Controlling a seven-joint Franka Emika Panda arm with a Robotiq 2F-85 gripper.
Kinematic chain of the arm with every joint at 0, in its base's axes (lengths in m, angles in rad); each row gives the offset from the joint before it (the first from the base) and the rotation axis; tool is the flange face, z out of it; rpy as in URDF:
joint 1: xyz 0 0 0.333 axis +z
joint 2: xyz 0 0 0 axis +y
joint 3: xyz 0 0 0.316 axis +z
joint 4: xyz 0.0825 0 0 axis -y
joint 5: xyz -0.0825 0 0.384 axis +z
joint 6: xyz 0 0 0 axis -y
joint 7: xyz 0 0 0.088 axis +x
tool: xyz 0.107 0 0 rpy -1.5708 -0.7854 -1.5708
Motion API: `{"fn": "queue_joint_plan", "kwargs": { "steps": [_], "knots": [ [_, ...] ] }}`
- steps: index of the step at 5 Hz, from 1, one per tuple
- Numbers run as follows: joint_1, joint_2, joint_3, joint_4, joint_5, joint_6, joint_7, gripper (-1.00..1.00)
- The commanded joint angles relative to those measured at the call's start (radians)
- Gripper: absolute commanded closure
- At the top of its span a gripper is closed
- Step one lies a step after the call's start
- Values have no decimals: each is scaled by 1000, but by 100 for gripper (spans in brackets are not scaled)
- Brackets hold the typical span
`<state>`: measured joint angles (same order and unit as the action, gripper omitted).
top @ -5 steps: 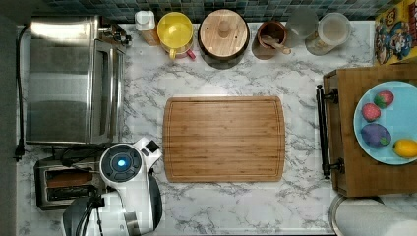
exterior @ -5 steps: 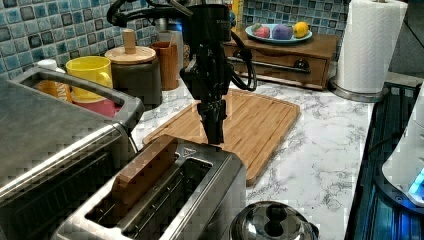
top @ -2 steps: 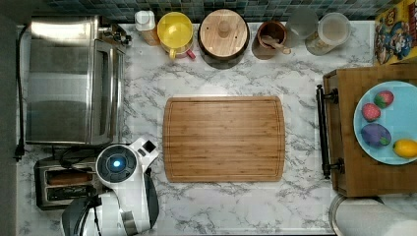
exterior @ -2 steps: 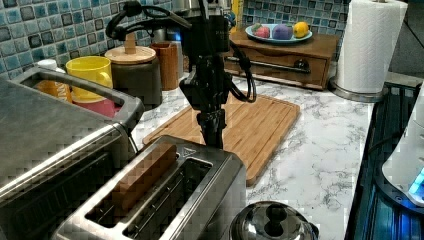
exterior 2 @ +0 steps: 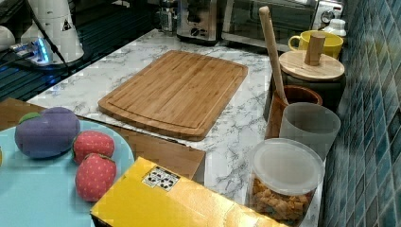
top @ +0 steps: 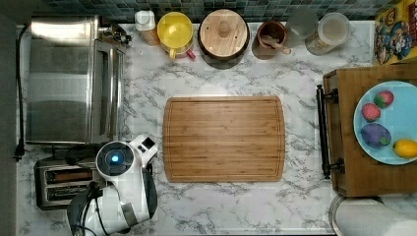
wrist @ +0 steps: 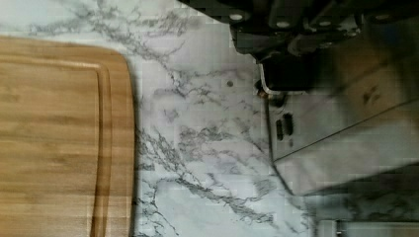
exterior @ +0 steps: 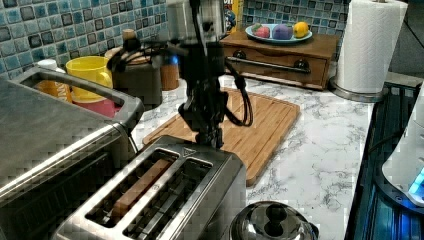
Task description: Turn on the toaster.
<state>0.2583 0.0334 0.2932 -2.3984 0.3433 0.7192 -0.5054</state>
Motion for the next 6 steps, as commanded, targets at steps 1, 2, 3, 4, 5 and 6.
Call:
{"fn": "queue_joint_plan", "kwargs": {
  "steps": [1,2,3,4,5,6],
  "knots": [
    [-24,121,-39,-234,-12,98,105,100],
    [-29,121,-35,-234,-13,98,106,100],
    [-31,122,-32,-234,-14,98,107,100],
    [-28,121,-36,-234,-13,98,106,100],
    [-28,121,-35,-234,-13,98,106,100],
    [-30,121,-34,-234,-13,98,106,100]
  ]
}}
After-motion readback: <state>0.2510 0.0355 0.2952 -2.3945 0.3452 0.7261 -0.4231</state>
